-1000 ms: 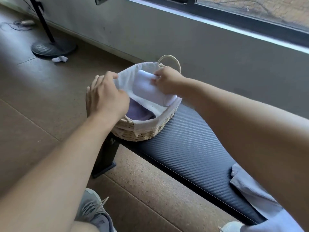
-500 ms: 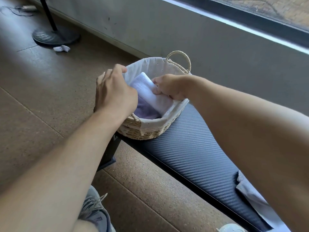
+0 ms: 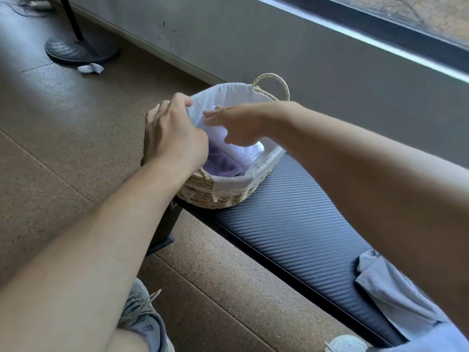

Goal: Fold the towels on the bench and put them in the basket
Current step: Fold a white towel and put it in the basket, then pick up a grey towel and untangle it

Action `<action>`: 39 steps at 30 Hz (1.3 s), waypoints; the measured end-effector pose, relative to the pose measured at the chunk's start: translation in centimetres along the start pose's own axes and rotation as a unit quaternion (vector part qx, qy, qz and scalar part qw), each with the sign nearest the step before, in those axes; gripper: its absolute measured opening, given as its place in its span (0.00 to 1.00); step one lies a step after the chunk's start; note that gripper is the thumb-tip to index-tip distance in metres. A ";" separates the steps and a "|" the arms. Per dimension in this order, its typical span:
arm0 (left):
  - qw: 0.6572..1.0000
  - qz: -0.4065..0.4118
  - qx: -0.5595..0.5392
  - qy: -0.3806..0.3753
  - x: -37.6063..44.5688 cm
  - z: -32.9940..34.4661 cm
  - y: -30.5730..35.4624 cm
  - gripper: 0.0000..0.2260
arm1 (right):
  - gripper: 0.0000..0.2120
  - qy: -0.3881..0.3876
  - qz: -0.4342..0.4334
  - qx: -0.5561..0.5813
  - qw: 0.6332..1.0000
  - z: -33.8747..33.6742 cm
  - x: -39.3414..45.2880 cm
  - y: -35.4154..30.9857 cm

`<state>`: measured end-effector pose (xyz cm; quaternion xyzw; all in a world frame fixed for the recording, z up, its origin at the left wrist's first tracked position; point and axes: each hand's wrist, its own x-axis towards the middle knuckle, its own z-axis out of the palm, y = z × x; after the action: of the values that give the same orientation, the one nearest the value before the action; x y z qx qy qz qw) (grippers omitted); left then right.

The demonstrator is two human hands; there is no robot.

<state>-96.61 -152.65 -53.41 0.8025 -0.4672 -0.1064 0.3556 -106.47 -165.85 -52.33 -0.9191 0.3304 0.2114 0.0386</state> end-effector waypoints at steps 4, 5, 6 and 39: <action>1.000 0.002 0.002 0.001 0.0 0.0 0.0 0.24 | 0.18 -0.040 0.012 0.052 0.998 1.7 1.1 -0.3; 1.000 0.003 0.003 0.001 0.0 0.0 -0.1 0.24 | 0.18 -0.046 0.019 0.068 0.996 1.8 1.4 0.0; 1.000 0.003 0.002 0.001 -0.1 0.1 -0.1 0.24 | 0.22 -0.054 0.029 0.080 0.995 2.0 1.6 0.1; 0.966 0.253 0.001 0.057 -3.6 3.0 3.1 0.15 | 0.21 0.312 0.172 0.288 0.889 3.1 -17.5 3.7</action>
<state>-102.11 -152.04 -54.08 0.6632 -0.6339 0.0332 0.3964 -122.00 -157.76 -47.62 -0.8148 0.5251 -0.1874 0.1592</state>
